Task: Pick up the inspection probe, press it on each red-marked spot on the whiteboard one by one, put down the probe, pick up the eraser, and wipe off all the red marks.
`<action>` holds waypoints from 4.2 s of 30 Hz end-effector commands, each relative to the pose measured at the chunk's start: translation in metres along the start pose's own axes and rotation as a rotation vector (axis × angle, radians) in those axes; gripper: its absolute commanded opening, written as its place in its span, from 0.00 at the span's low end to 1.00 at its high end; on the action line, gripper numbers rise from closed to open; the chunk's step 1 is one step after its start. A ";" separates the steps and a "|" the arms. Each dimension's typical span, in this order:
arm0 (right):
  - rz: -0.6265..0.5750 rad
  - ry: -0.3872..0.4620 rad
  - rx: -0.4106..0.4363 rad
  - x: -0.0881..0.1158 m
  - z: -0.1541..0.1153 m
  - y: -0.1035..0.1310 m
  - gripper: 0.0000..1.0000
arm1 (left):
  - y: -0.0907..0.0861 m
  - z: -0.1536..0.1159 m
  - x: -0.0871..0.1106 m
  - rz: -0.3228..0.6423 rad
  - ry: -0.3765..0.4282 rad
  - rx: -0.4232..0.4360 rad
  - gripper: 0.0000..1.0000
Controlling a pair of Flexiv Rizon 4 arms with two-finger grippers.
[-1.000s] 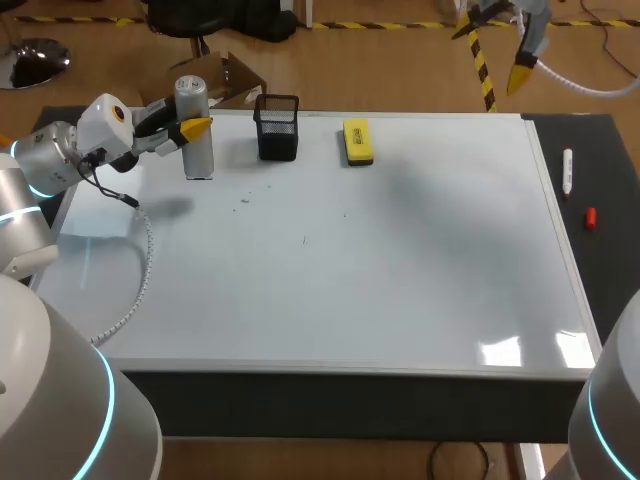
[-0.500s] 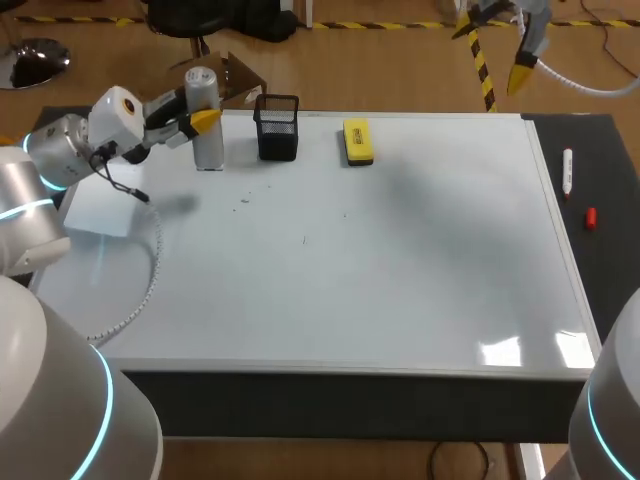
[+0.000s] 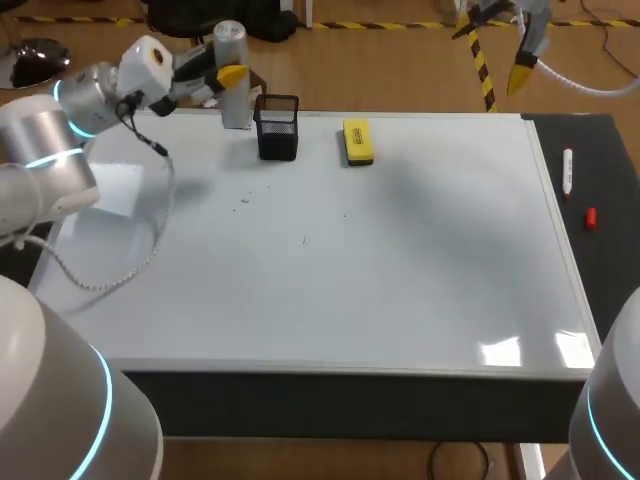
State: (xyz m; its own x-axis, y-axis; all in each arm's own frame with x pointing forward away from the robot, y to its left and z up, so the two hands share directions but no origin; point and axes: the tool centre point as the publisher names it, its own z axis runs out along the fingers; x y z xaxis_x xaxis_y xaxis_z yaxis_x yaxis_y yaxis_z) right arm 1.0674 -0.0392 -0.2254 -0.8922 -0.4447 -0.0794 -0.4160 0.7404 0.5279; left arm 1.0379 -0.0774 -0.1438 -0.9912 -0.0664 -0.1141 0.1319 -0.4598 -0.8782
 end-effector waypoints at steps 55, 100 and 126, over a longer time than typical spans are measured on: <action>-0.001 0.002 0.005 0.000 -0.001 0.000 1.00 | 0.087 0.033 -0.051 -0.063 0.191 -0.061 0.00; -0.001 0.002 0.005 0.000 -0.001 0.000 1.00 | 0.147 0.006 -0.047 -0.126 0.154 -0.187 0.00; -0.001 0.002 0.005 0.000 -0.001 0.000 1.00 | 0.107 -0.011 -0.037 -0.034 0.088 -0.324 1.00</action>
State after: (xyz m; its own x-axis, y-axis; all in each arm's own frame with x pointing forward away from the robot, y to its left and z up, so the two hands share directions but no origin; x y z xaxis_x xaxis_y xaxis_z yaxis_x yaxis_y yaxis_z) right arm 1.0675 -0.0391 -0.2257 -0.8922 -0.4446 -0.0801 -0.4163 0.7403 0.5279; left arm 1.1107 -0.1233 -0.2546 -0.9863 0.1142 -0.1190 0.0882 -0.2445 -0.9656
